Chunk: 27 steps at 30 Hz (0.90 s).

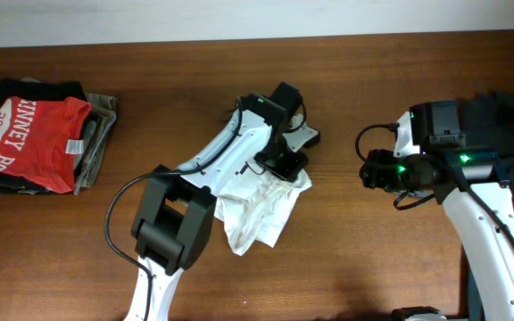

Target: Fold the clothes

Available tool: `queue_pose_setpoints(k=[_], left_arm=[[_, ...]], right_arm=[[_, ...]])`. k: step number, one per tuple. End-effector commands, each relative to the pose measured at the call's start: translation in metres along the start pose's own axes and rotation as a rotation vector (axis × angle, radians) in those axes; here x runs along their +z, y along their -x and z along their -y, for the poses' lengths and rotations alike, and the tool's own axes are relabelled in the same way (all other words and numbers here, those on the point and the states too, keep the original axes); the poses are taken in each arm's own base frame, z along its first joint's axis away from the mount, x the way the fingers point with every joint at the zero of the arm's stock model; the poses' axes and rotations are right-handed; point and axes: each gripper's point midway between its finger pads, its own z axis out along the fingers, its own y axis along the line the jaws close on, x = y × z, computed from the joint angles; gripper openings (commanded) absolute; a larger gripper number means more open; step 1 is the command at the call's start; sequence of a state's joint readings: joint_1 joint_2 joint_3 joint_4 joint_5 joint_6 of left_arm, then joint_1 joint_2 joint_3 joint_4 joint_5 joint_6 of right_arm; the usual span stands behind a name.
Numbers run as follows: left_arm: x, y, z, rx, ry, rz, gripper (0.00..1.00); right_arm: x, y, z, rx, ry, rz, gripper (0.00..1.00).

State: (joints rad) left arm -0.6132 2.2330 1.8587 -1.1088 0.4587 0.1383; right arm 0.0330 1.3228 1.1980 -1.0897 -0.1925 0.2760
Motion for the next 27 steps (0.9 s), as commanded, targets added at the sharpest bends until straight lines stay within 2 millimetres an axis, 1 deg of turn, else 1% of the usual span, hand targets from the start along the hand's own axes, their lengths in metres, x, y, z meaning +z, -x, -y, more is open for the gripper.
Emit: queue_pose_setpoints(k=[1,2,3,4,5,6,7,9,10,11,12,13,14,15,17,18,19,20,21,22,23,24,25,26,27], left_arm=[[-0.011,0.011,0.040,0.051,-0.138,0.041,0.02],[-0.022,0.014,0.041,0.053,-0.132,0.054,0.04],[-0.041,0.017,0.036,0.046,-0.097,0.071,0.11],[-0.059,0.017,0.027,0.033,-0.032,0.074,0.18],[-0.093,0.008,-0.003,-0.003,0.154,0.057,0.25],[-0.103,0.003,-0.014,-0.016,0.219,0.046,0.25],[-0.107,-0.001,-0.023,-0.029,0.257,0.035,0.25],[-0.090,-0.007,-0.032,-0.035,0.253,0.009,0.15],[-0.071,-0.011,-0.039,-0.038,0.250,-0.012,0.09],[-0.054,-0.015,-0.046,-0.038,0.248,-0.019,0.08],[-0.030,-0.019,-0.054,-0.043,0.243,-0.017,0.08],[-0.019,-0.024,-0.054,-0.048,0.229,-0.024,0.08],[-0.008,-0.029,-0.044,-0.048,0.166,-0.033,0.08],[-0.003,-0.028,-0.024,-0.042,0.066,-0.026,0.08],[0.000,-0.017,0.029,0.006,-0.170,0.013,0.08],[0.002,-0.015,0.049,0.036,-0.233,0.018,0.08],[0.004,-0.015,0.060,0.063,-0.239,0.008,0.08],[0.003,-0.014,0.063,0.074,-0.238,0.013,0.08],[-0.007,-0.009,0.062,0.077,-0.222,0.029,0.14],[-0.019,-0.007,0.054,0.070,-0.180,0.041,0.20],[-0.034,-0.004,0.044,0.057,-0.126,0.053,0.28],[-0.060,-0.002,0.024,0.034,-0.025,0.069,0.33],[-0.081,-0.004,0.003,0.009,0.086,0.070,0.36],[-0.105,-0.010,-0.027,-0.031,0.228,0.059,0.49],[-0.119,-0.019,-0.052,-0.070,0.317,0.044,0.66]], right_arm=[[-0.007,0.004,0.001,-0.007,-0.001,0.024,0.64],[-0.007,0.004,0.000,-0.007,0.003,0.023,0.66],[-0.007,0.003,-0.003,-0.008,0.017,0.018,0.66],[-0.007,0.002,-0.005,-0.008,0.032,0.014,0.67],[-0.007,0.002,-0.007,-0.008,0.042,0.012,0.67],[-0.007,0.002,-0.007,-0.008,0.042,0.012,0.67],[-0.007,0.002,-0.007,-0.008,0.041,0.014,0.67],[-0.007,0.005,-0.002,-0.008,0.014,0.025,0.67],[-0.007,0.008,0.002,-0.004,-0.012,0.040,0.67],[-0.007,0.009,0.002,-0.005,-0.011,0.044,0.67],[-0.007,0.008,0.002,-0.005,-0.011,0.042,0.67],[-0.007,0.008,0.002,-0.004,-0.012,0.040,0.67],[-0.007,0.008,0.002,-0.004,-0.013,0.041,0.67],[-0.007,0.008,0.002,-0.005,-0.012,0.042,0.67],[-0.007,0.009,0.002,-0.004,-0.012,0.043,0.67],[-0.007,0.009,0.002,-0.004,-0.012,0.043,0.67],[-0.007,0.008,0.002,-0.004,-0.013,0.041,0.67],[-0.007,0.007,0.003,-0.004,-0.014,0.037,0.67],[-0.007,0.005,0.003,-0.003,-0.015,0.029,0.68],[-0.007,0.003,0.003,-0.001,-0.012,0.020,0.68],[-0.007,0.000,0.001,0.000,0.000,0.007,0.71],[-0.005,-0.003,-0.005,-0.003,0.035,-0.013,0.72],[-0.003,-0.006,-0.011,-0.006,0.069,-0.030,0.72],[0.001,-0.010,-0.017,-0.008,0.114,-0.059,0.72],[0.007,-0.016,-0.024,-0.026,0.164,-0.092,0.72]])
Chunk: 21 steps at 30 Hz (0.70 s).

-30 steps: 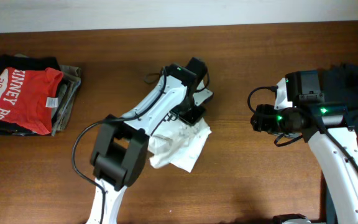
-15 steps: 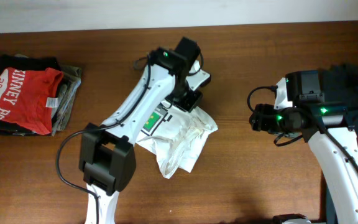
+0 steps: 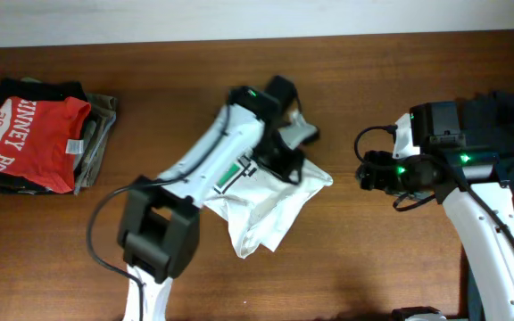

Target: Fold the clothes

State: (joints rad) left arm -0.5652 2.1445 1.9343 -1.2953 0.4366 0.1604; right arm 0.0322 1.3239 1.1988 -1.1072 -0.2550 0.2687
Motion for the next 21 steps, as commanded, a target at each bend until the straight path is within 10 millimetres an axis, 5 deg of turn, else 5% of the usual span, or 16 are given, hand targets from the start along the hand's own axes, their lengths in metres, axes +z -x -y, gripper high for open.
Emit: queue_pose_setpoints(k=[1,3,7,8,9,10,13,15,17,19,21], left_arm=[[-0.062,-0.011,-0.076,-0.086,0.304,0.042,0.74],[-0.054,-0.027,-0.107,-0.160,0.263,-0.001,0.86],[-0.022,-0.059,-0.133,-0.291,0.038,-0.073,0.80],[-0.025,-0.059,-0.138,-0.303,0.040,-0.063,0.66],[-0.026,-0.058,-0.137,-0.313,0.011,-0.050,0.27],[-0.027,-0.059,-0.132,-0.319,-0.013,-0.052,0.20],[-0.051,-0.060,-0.119,-0.316,-0.010,-0.045,0.11],[-0.086,-0.052,-0.105,-0.276,0.026,0.037,0.09],[-0.121,-0.052,-0.094,-0.264,0.086,0.120,0.09],[-0.142,-0.065,-0.090,-0.296,0.157,0.130,0.06],[-0.161,-0.077,-0.082,-0.287,0.212,0.146,0.11]], right_arm=[[0.014,-0.011,-0.018,-0.059,0.134,-0.079,0.72],[0.019,-0.012,-0.017,-0.074,0.139,-0.097,0.72],[0.017,-0.010,-0.035,-0.214,0.248,-0.082,0.68],[0.017,-0.005,-0.038,-0.216,0.262,-0.060,0.55],[0.019,0.005,-0.053,-0.244,0.324,-0.023,0.32],[0.025,0.013,-0.062,-0.235,0.342,-0.006,0.30],[0.067,0.020,-0.097,-0.226,0.382,-0.040,0.23],[0.106,0.017,-0.114,-0.196,0.384,-0.091,0.14],[0.164,0.000,-0.122,-0.098,0.338,-0.190,0.08],[0.192,-0.017,-0.101,0.020,0.206,-0.263,0.04],[0.203,-0.033,-0.050,0.193,-0.074,-0.293,0.04]])
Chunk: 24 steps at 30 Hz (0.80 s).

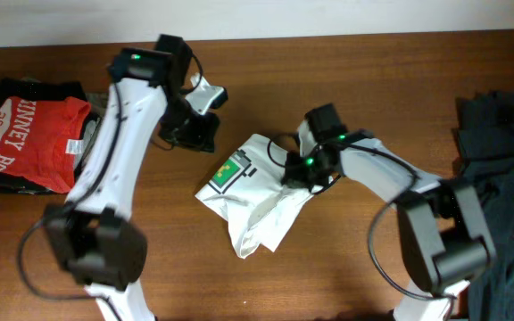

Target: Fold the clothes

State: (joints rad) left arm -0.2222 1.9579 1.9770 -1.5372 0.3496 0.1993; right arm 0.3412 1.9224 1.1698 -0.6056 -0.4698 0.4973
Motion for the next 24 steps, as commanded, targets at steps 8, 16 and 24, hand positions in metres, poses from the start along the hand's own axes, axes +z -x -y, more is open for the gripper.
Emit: queue_pose_setpoints(k=[8,16,24], left_arm=[[-0.012,-0.039,0.019,-0.053,-0.011,-0.069,0.72],[0.145,-0.083,0.073,-0.287,-0.317,-0.212,0.72],[0.197,-0.047,0.066,-0.583,-0.336,-0.019,0.99]], right_arm=[[-0.049,-0.023,0.099,0.525,-0.440,0.063,0.04],[-0.126,-0.014,0.053,0.374,-0.298,0.275,0.10],[-0.128,-0.020,0.054,0.344,-0.313,0.252,0.08]])
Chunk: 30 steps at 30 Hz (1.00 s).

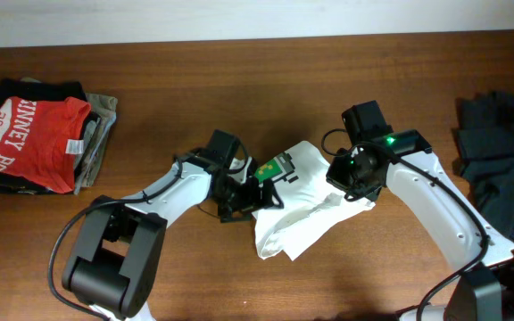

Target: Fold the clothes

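A crumpled white T-shirt (306,209) with a green print (276,167) lies on the middle of the brown table (150,71). My left gripper (244,192) sits low at the shirt's left edge, just below the print; its fingers are hidden under its dark body. On the shirt's upper right part rests my right gripper (350,176), which seems shut on the cloth, though the fingers are covered from above.
A stack of folded clothes with a red printed shirt (29,134) on top sits at the far left. A heap of dark garments (502,152) lies at the right edge, beside the right arm.
The shirt has shifted to the right and changed shape, with my right gripper on it. My left gripper has come from the upper left, clear of the shirt, down to its left edge.
First my left gripper was on the bunched shirt while the right arm waited at the right. Then the shirt lay more spread, its print showing. Then the left arm was away at the upper left and the right gripper on the shirt. Now both grippers flank it.
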Available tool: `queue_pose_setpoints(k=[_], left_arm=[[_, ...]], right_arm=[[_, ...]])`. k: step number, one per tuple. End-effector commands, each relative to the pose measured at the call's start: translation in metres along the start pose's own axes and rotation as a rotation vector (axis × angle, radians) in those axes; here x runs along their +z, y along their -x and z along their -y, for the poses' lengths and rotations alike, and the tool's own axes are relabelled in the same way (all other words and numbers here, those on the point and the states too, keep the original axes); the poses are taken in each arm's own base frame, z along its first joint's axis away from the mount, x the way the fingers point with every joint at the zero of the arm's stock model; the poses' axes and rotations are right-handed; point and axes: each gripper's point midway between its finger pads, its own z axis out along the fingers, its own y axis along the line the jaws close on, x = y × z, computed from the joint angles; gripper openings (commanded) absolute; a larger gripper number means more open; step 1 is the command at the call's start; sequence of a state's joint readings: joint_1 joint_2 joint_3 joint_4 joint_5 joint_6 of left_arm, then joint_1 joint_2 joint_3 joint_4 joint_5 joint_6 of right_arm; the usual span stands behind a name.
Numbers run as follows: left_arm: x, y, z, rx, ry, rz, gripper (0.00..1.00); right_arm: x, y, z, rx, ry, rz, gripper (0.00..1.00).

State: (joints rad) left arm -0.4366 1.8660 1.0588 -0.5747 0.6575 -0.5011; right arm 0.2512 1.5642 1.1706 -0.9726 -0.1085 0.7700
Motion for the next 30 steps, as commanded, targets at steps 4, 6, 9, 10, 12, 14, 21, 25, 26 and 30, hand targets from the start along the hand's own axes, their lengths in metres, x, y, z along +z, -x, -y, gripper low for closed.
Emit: queue_pose_setpoints(k=[4,6,9,10,12,14,21,25,26,30], left_arm=[[0.021,0.029,0.009,-0.192,-0.036,0.119,0.98],[0.040,0.025,0.013,-0.156,-0.035,0.098,0.89],[0.055,0.023,0.002,-0.150,-0.009,0.075,0.42],[0.055,0.024,0.002,-0.120,-0.011,0.079,0.23],[0.053,0.027,0.004,-0.070,-0.017,0.086,0.01],[0.037,0.035,0.002,0.003,-0.023,0.110,0.00],[-0.221,0.135,-0.015,0.026,-0.063,0.643,0.01],[-0.388,0.171,-0.071,0.085,0.051,1.069,0.00],[-0.415,0.170,-0.099,0.048,0.124,1.147,0.00],[-0.461,0.157,-0.197,-0.017,0.405,1.230,0.00]], right_arm=[[-0.002,0.002,0.004,-0.012,-0.012,0.016,0.07],[-0.002,0.001,0.004,-0.011,-0.015,0.013,0.07],[-0.002,0.000,0.005,-0.011,-0.015,0.008,0.07],[-0.003,-0.001,0.006,-0.010,-0.019,0.003,0.07],[-0.004,-0.001,0.005,-0.011,-0.016,0.008,0.06],[-0.015,0.001,0.004,-0.038,0.005,0.039,0.06],[-0.071,0.009,0.002,-0.074,0.092,0.222,0.11],[-0.072,0.007,0.003,-0.074,0.093,0.216,0.11],[-0.072,0.006,0.003,-0.074,0.093,0.216,0.12],[-0.070,-0.002,0.011,-0.073,0.059,0.179,0.11]])
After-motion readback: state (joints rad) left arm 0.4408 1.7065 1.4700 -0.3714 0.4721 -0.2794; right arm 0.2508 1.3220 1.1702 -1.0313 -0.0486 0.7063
